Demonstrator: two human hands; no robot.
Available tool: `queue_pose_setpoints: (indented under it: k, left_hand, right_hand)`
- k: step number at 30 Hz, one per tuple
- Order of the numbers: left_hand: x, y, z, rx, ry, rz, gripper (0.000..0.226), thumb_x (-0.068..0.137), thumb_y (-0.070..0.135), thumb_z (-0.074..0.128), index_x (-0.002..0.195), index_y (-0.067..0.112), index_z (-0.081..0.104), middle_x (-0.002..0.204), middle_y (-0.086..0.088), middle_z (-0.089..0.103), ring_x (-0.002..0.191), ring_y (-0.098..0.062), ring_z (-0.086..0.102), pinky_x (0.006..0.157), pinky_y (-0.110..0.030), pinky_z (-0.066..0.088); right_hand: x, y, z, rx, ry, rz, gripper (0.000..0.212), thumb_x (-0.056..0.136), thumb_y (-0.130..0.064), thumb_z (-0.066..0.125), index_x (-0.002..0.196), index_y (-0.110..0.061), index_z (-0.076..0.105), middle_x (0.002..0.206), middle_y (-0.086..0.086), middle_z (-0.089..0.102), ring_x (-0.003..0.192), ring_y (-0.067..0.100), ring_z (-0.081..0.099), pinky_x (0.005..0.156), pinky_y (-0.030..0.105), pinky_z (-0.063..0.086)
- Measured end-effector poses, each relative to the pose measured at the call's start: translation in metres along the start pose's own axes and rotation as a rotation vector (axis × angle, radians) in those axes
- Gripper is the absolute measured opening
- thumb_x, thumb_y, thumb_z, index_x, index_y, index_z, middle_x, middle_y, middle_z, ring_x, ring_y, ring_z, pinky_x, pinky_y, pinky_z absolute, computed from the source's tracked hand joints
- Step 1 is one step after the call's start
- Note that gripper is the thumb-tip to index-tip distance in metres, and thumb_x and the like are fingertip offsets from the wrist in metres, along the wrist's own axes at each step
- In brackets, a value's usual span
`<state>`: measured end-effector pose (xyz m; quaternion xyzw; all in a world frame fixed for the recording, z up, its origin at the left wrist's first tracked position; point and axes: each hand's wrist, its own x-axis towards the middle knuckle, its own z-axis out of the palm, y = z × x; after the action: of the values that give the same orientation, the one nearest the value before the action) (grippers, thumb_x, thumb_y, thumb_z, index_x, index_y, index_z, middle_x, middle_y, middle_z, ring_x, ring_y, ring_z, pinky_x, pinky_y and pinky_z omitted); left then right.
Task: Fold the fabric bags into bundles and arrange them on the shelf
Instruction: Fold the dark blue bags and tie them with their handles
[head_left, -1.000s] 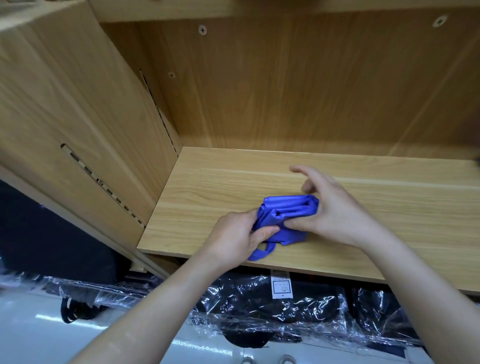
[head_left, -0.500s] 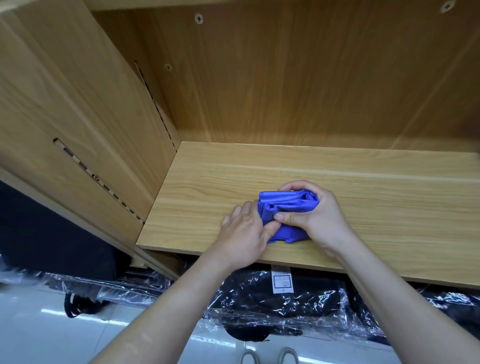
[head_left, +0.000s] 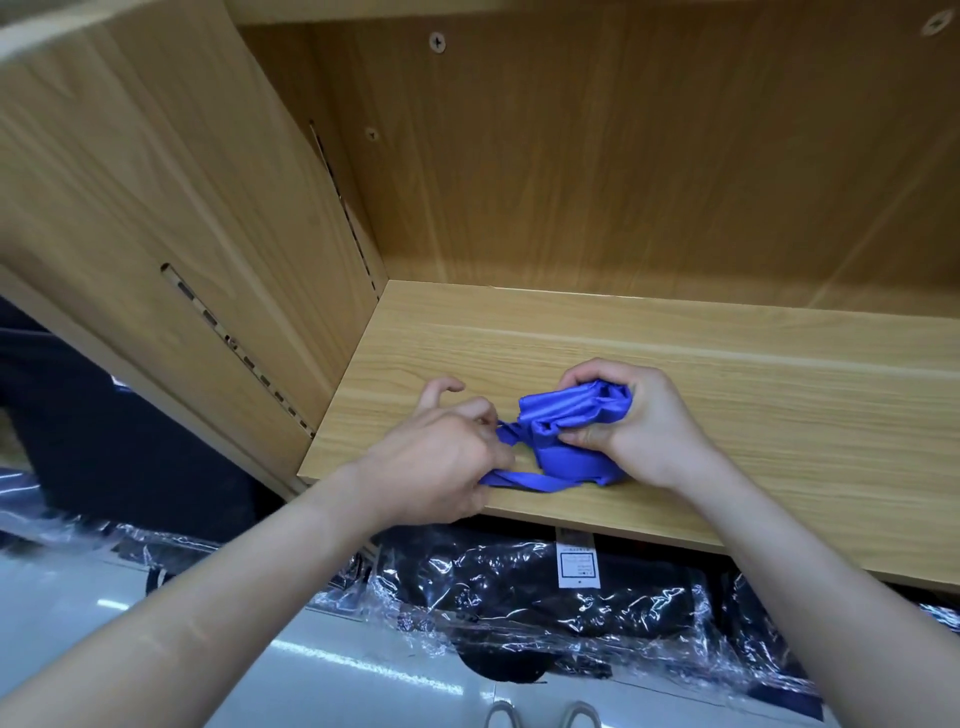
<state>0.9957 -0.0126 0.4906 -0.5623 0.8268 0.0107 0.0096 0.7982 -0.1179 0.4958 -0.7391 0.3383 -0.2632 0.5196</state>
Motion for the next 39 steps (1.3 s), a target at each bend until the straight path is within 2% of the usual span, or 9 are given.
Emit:
queue_pose_setpoints:
  k: [5, 8, 13, 15, 19, 24, 28, 30, 39]
  left_hand:
    - [0.002, -0.007, -0.015, 0.110, 0.134, 0.149, 0.007, 0.070, 0.017, 0.059, 0.071, 0.023, 0.062, 0.066, 0.011, 0.055, 0.094, -0.013, 0.048, 0.103, -0.047, 0.023]
    - [0.001, -0.007, -0.005, -0.012, 0.298, 0.063, 0.007, 0.071, 0.020, 0.061, 0.073, 0.025, 0.065, 0.068, 0.013, 0.057, 0.097, -0.012, 0.049, 0.100, -0.043, 0.026]
    - [0.003, 0.001, 0.005, -0.635, 0.400, -0.208, 0.009, 0.074, 0.028, 0.062, 0.082, 0.026, 0.059, 0.080, 0.011, 0.061, 0.087, -0.007, 0.050, 0.077, -0.023, 0.039]
    - [0.005, 0.004, 0.002, -0.704, 0.363, -0.234, 0.012, 0.077, 0.030, 0.061, 0.084, 0.031, 0.051, 0.079, 0.010, 0.059, 0.077, -0.005, 0.051, 0.070, -0.020, 0.039]
    - [0.008, 0.023, 0.007, -0.875, 0.333, -0.261, 0.036, 0.091, 0.007, 0.058, 0.107, 0.039, 0.064, 0.070, 0.001, 0.063, 0.056, -0.016, 0.056, 0.056, -0.026, 0.049]
    - [0.013, 0.050, 0.010, -1.561, 0.405, -0.567, 0.031, 0.093, -0.006, 0.054, 0.102, 0.019, 0.070, 0.082, -0.005, 0.074, 0.079, -0.016, 0.069, 0.078, -0.030, 0.058]
    - [0.014, 0.056, 0.005, -2.083, 0.490, -0.699, 0.035, 0.073, -0.005, 0.070, 0.107, 0.004, 0.069, 0.092, -0.016, 0.071, 0.088, -0.025, 0.068, 0.087, -0.038, 0.057]
    - [0.015, 0.058, 0.003, -2.105, 0.474, -0.710, 0.043, 0.067, -0.003, 0.072, 0.108, 0.005, 0.067, 0.085, -0.013, 0.071, 0.080, -0.022, 0.069, 0.084, -0.034, 0.058]
    - [0.026, 0.061, -0.003, -1.926, 0.320, -0.799, 0.028, 0.090, -0.010, 0.056, 0.108, 0.012, 0.051, 0.079, -0.012, 0.068, 0.075, -0.023, 0.068, 0.078, -0.034, 0.058]
  right_hand:
    - [0.004, -0.004, -0.001, -0.079, -0.138, -0.042, 0.042, 0.064, 0.006, 0.084, 0.081, -0.030, 0.068, 0.072, -0.016, 0.064, 0.070, 0.003, 0.056, 0.072, 0.019, 0.046]
    - [0.003, -0.006, -0.007, -0.029, -0.200, -0.013, 0.042, 0.064, 0.011, 0.082, 0.083, -0.024, 0.068, 0.070, -0.015, 0.065, 0.068, 0.001, 0.056, 0.071, 0.016, 0.045]
    - [0.005, -0.005, -0.021, 0.062, -0.434, 0.082, 0.038, 0.066, 0.016, 0.078, 0.088, -0.014, 0.069, 0.070, -0.009, 0.065, 0.066, 0.004, 0.056, 0.066, 0.015, 0.045]
    - [0.005, -0.005, -0.024, 0.075, -0.489, 0.101, 0.038, 0.066, 0.015, 0.079, 0.089, -0.014, 0.070, 0.072, -0.007, 0.066, 0.068, 0.006, 0.057, 0.066, 0.016, 0.046]
    - [0.010, -0.006, -0.031, 0.062, -0.494, 0.084, 0.037, 0.065, 0.013, 0.080, 0.090, -0.013, 0.070, 0.076, -0.004, 0.068, 0.071, 0.008, 0.059, 0.069, 0.019, 0.047]
    - [0.010, -0.004, -0.037, 0.023, -0.456, 0.085, 0.037, 0.066, 0.014, 0.079, 0.091, -0.013, 0.069, 0.076, -0.004, 0.067, 0.072, 0.009, 0.058, 0.070, 0.021, 0.047]
    - [0.006, -0.008, -0.040, 0.008, -0.407, 0.086, 0.038, 0.067, 0.015, 0.078, 0.090, -0.013, 0.069, 0.073, -0.008, 0.066, 0.069, 0.007, 0.057, 0.068, 0.018, 0.047]
    - [0.004, -0.011, -0.039, -0.062, -0.409, 0.078, 0.037, 0.067, 0.013, 0.080, 0.090, -0.015, 0.070, 0.074, -0.008, 0.066, 0.070, 0.006, 0.058, 0.069, 0.019, 0.048]
    - [0.000, -0.029, -0.036, -0.474, -0.376, 0.022, 0.031, 0.070, -0.005, 0.082, 0.088, -0.028, 0.069, 0.075, -0.009, 0.068, 0.071, 0.007, 0.060, 0.069, 0.023, 0.048]
